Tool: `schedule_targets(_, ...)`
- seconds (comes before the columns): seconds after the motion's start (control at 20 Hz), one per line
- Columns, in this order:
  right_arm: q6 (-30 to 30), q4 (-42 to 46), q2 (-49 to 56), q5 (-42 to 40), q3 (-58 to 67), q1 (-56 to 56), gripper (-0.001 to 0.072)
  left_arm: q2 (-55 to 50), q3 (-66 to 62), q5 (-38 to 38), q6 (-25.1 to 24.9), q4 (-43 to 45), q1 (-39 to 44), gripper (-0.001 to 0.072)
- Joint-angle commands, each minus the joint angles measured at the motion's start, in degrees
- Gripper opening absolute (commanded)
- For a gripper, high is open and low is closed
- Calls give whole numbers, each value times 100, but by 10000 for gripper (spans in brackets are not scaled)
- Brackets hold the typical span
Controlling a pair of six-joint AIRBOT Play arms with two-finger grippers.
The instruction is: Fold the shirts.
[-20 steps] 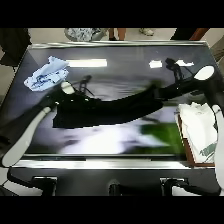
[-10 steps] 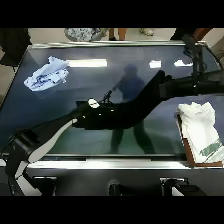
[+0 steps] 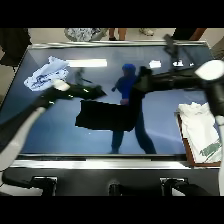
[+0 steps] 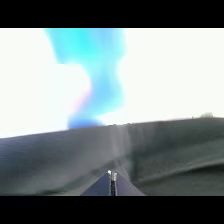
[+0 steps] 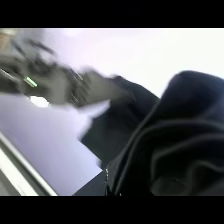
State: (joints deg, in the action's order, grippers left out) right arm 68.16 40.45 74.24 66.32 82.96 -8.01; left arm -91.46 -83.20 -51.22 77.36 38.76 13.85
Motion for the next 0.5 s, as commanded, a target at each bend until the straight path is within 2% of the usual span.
schedule_targets(0.0, -155, -820, 699, -1121, 4, -964, 46, 1067, 0, -463, -28, 527, -1268, 26)
schedule_targets(0.2, -404, -1766, 1633, -2035, 7, -1965, 47, 1976, 0, -717, -103, 527, -2135, 26)
schedule_targets(0.4, -452, -2435, 2533, -2618, 4, -2640, 49, 2396, 0, -890, -116, 531, -2238, 26)
schedule_targets(0.45, -450, -2562, 2688, -2809, 4, -2765, 159, 2411, 0, -903, -114, 533, -2216, 26)
